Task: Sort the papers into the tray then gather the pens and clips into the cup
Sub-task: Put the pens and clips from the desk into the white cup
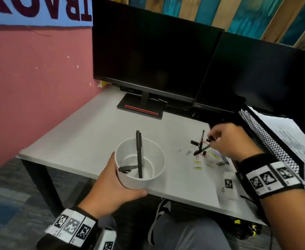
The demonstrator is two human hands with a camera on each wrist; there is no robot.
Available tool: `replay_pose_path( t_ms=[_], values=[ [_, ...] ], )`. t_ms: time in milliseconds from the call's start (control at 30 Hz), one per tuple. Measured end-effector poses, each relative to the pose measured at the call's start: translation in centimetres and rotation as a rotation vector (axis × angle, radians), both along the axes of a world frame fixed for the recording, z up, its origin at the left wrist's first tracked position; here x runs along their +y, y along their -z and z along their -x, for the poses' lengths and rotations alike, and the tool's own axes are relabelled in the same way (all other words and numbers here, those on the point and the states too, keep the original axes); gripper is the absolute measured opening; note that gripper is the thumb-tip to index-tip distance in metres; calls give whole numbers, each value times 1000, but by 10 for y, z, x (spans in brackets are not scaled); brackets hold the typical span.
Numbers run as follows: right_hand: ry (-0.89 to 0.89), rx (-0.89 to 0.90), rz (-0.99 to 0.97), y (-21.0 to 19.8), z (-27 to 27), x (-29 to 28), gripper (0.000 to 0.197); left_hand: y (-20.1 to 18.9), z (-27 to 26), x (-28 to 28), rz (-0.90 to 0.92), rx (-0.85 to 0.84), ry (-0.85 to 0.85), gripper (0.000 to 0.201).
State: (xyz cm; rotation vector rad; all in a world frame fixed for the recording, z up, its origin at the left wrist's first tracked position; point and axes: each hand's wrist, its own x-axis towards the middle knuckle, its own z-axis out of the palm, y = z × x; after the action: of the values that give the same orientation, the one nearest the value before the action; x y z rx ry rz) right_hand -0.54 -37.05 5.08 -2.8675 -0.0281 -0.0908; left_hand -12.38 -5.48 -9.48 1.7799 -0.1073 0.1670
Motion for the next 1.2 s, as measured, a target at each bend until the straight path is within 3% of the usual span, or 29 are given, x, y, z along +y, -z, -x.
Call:
replay_pose_path(
  t_ms=[100,200,267,367,533,700,833,1000,1100,1200],
  values=[
    [-137,-159,-485,-42,15,30,27,2,-1,1,12,6,-5,100],
    [-383,-196,-904,-66,39,62,29,5,-2,4,22,2,-5,101],
    [-507,-144,-1082,-70,50,81,28,5,-2,6,38,-6,-12,102],
    [-580,-64,-1188,-62,54,102,26,6,-2,6,54,-14,-10,102],
    [-515,23,-1062,-44,46,110,32,3,-4,9,42,-46,-21,100],
    [-176,-64,-928,-15,4,66,21,5,-10,20,50,-25,-31,97],
    [47,26,-451,34,-30,18,22,4,-12,24,34,-42,-72,101],
    [-15,179,166,74,-56,-6,40,1,-12,25,15,-23,-94,101],
    [-55,213,339,80,-68,-2,39,0,-12,25,7,-4,-97,98],
    [-53,199,385,85,-76,6,34,1,-12,28,18,0,-102,99]
  ],
)
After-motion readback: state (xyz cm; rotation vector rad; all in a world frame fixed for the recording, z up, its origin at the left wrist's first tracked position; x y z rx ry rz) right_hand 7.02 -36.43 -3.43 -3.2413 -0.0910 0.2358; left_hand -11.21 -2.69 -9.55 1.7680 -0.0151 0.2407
